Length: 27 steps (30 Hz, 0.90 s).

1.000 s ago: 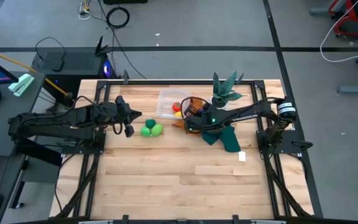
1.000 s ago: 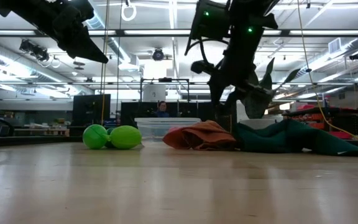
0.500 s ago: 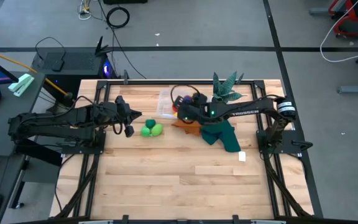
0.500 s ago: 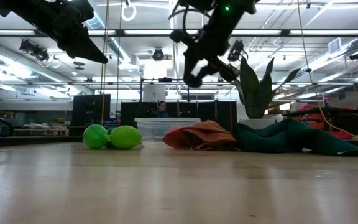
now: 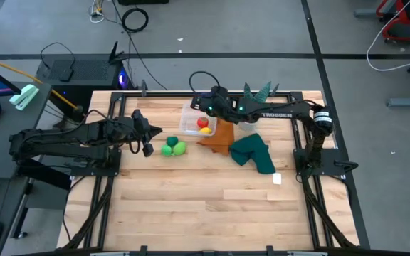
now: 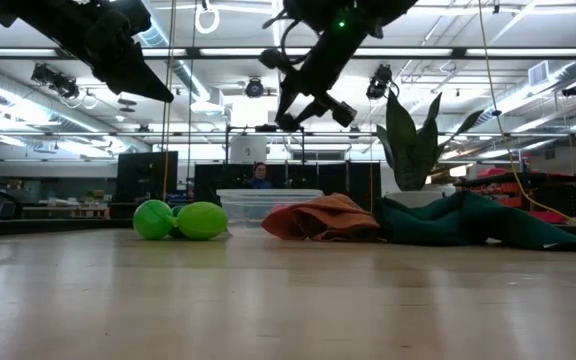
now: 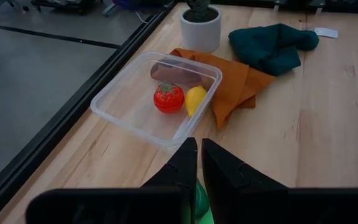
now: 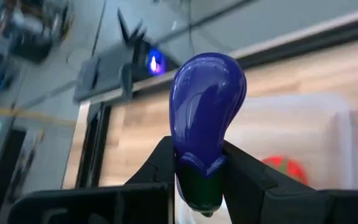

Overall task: Pick and placing Produce into tupperware
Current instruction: Put the violet eggplant into the transparent container

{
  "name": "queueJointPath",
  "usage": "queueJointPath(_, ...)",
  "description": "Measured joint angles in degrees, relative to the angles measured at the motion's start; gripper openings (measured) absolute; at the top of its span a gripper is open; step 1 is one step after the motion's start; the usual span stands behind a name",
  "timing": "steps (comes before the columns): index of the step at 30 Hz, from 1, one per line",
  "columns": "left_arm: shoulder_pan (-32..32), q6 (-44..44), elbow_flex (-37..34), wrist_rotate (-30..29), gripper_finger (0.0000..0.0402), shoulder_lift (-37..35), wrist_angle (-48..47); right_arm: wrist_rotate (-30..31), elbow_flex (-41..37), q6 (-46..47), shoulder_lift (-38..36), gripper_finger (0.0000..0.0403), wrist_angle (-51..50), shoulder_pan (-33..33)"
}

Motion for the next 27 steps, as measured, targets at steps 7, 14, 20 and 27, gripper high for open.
queueJointPath(7, 0.04, -0.51, -0.02, -0.02, 0.0035, -0.02, -0.70, -6.42, 8.77, -5.74, 7.34, 0.0052, -4.55, -0.51)
queueJointPath(14, 0.04, -0.51, -0.02, 0.00, 0.0040, -0.02, -1.28, -9.00, 23.83, -12.91, 13.72, 0.0044, -22.76, -1.16)
queueJointPath(20, 0.04, -0.51, -0.02, 0.00, 0.0033, -0.02, -1.36, -10.90, 31.68, -16.13, 18.60, 0.0043, -32.71, -1.54)
queueJointPath(27, 0.04, -0.55, -0.02, 0.00, 0.0040, 0.00, -1.37, -16.85, 32.01, -16.07, 21.97, 0.0043, -35.53, -2.98)
